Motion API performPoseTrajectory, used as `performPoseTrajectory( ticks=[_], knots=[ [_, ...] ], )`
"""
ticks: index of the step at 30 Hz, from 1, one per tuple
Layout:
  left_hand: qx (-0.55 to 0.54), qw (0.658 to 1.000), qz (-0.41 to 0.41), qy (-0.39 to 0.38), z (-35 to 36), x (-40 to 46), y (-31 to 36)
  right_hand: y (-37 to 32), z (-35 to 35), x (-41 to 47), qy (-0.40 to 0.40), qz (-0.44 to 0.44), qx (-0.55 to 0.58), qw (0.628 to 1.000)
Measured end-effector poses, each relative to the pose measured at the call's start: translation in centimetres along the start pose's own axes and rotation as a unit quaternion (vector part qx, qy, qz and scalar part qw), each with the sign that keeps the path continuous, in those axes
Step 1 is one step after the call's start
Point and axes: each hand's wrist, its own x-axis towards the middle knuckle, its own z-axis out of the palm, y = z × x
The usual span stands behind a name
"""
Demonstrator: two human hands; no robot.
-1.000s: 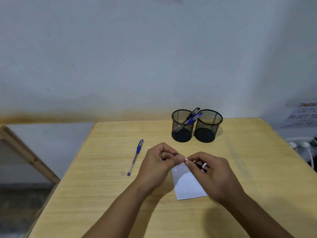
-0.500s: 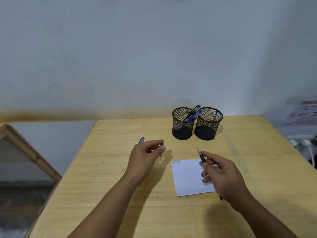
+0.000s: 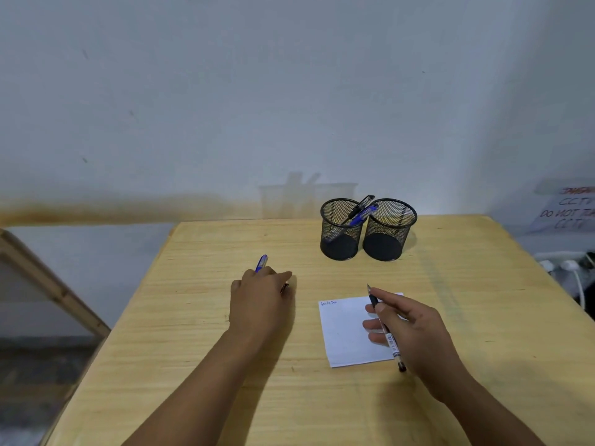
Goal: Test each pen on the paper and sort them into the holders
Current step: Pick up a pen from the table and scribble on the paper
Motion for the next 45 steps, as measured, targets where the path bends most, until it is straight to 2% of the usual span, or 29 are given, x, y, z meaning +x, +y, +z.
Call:
performPoseTrajectory(
  ticks=[3, 6, 10, 15, 19, 25, 30, 35, 45],
  knots=[
    [-0.011, 1.0, 0.014, 0.024, 0.2, -0.6, 0.3, 0.0, -0.2, 0.2, -0.01, 0.009, 0.032, 0.999],
    [-0.09, 0.993, 0.061, 0.036, 0.3, -2.4, 1.3, 0.0, -0.4, 0.5, -0.017, 0.012, 0.066, 0.998],
    [-0.145, 0.984, 0.104, -0.021, 0.6, -5.1, 2.6, 0.4, -0.3, 1.0, -0.002, -0.014, 0.038, 0.999],
    [-0.076, 0.983, 0.134, -0.098, 1.3, -5.4, 2.8, 0.5, 0.5, 1.7, 0.03, -0.066, -0.004, 0.997],
    [-0.028, 0.985, 0.134, -0.108, 1.7, -5.7, 2.6, 0.6, 2.0, 2.7, 0.04, -0.069, -0.009, 0.997],
    [-0.016, 0.982, 0.148, -0.118, 2.3, -5.5, 2.5, 1.5, 3.0, 4.3, 0.04, -0.105, -0.143, 0.983],
    [-0.008, 0.98, 0.154, -0.127, 2.5, -5.3, 2.5, 1.7, 3.1, 5.1, 0.056, -0.165, -0.268, 0.948],
    [-0.007, 0.98, 0.15, -0.128, 2.6, -5.2, 2.5, 2.0, 2.9, 4.8, 0.046, -0.108, -0.229, 0.966],
    [-0.018, 0.98, 0.149, -0.129, 2.6, -5.1, 2.6, 2.4, 2.6, 5.1, 0.053, -0.099, -0.199, 0.974]
  ],
)
